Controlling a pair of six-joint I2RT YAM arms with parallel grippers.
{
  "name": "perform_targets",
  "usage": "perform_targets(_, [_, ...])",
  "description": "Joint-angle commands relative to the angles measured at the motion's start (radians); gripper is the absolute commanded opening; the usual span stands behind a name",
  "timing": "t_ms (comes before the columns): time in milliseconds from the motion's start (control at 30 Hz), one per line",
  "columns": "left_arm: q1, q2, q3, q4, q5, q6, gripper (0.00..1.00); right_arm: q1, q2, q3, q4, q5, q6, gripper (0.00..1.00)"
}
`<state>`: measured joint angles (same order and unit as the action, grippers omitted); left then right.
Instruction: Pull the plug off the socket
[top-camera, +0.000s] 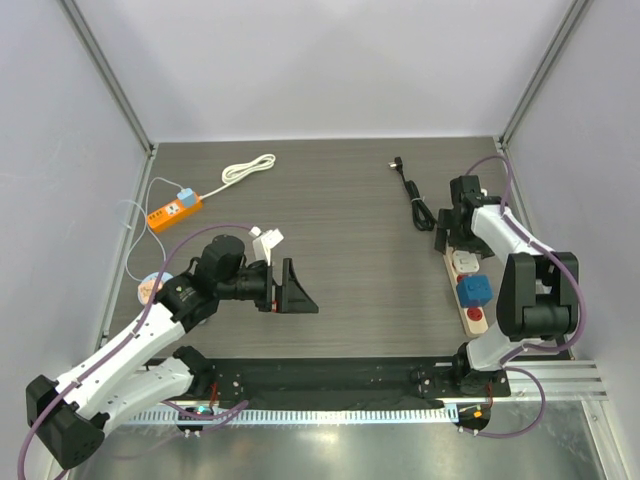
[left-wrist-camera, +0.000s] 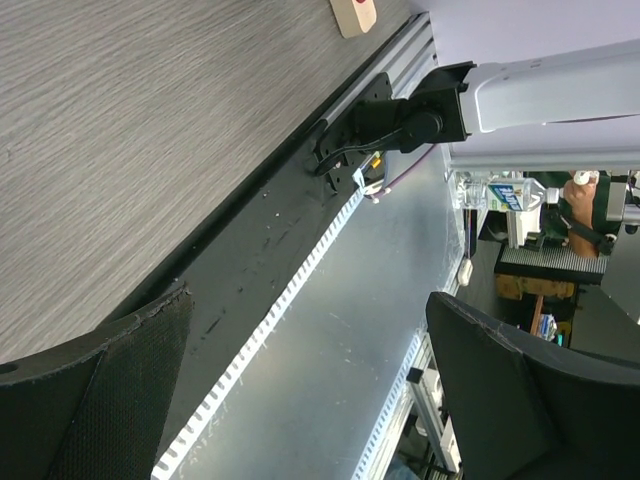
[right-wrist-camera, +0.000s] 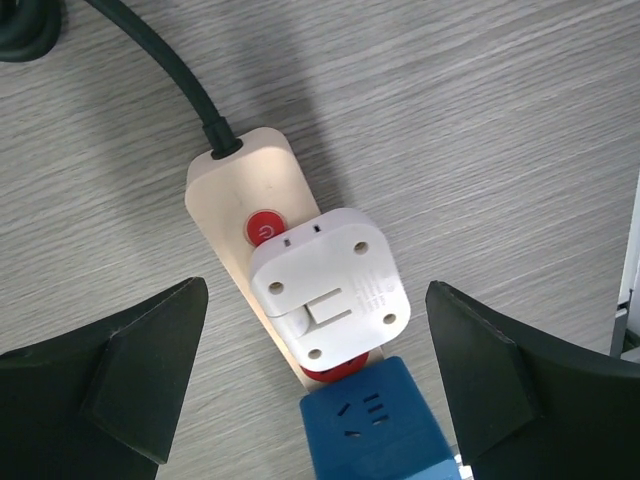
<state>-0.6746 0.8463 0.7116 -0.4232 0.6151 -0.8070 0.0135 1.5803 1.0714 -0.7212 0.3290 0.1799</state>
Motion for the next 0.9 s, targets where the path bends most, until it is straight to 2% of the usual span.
perform_targets(0, [-0.003,-0.003,-0.003,0.024,0.046,0.009,1.0,-0.013,0.021,0.002,0.012,-0.027,-0.008,0.96])
perform_targets(300, [-0.003,-0.006,-0.001,0.004,0.048,0.02,1.0,-0.055,0.047,0.001,0.034,-0.019,-0.011,0.96])
perform_targets(733, [-0.003,0.007,-0.006,0.026,0.061,0.006,1.0,-0.06,0.073,-0.059,0.081,-0.097,0.055,0.92])
perform_targets(867, [-0.003,0.008,-0.009,0.029,0.064,0.002,1.0,-0.055,0.107,-0.034,0.088,-0.165,0.093,0.82])
